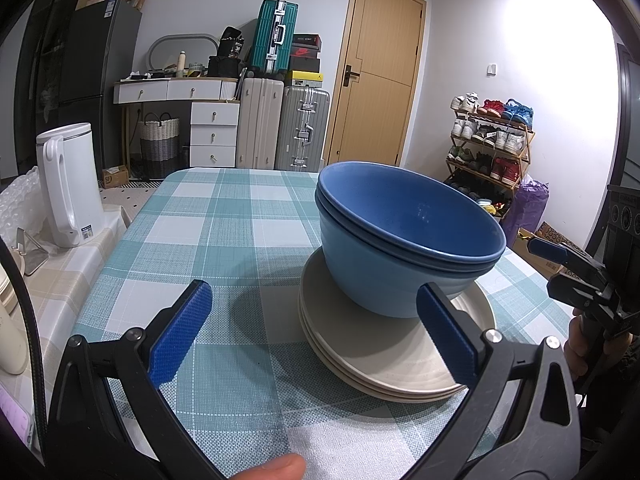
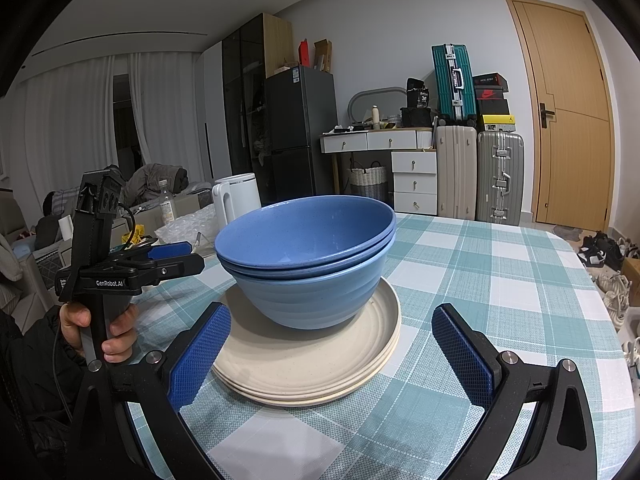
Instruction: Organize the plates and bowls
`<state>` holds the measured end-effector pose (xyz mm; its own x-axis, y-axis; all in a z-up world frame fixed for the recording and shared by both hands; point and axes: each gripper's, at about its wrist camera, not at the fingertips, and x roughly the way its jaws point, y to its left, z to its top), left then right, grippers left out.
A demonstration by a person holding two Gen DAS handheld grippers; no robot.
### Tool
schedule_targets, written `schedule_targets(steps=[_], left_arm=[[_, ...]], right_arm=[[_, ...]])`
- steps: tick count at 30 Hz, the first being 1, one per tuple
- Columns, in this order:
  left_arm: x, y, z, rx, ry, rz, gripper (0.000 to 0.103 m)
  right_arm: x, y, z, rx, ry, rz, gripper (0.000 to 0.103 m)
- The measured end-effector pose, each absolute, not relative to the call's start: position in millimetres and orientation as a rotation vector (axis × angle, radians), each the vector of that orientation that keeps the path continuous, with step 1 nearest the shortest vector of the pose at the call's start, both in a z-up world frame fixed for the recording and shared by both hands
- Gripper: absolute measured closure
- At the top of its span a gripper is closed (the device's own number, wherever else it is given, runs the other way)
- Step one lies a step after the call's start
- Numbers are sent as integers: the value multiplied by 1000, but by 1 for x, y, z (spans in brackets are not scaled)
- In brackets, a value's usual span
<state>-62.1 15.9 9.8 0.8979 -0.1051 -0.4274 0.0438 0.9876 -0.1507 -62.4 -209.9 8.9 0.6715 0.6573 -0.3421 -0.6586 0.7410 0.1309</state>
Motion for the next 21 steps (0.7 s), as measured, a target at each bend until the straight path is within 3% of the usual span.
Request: schedule_targets(steps=[21], left_arm=[[-62,16,10,-137,448,-79,1]], right_arm=[[-62,-210,9,-5,384,741,0]])
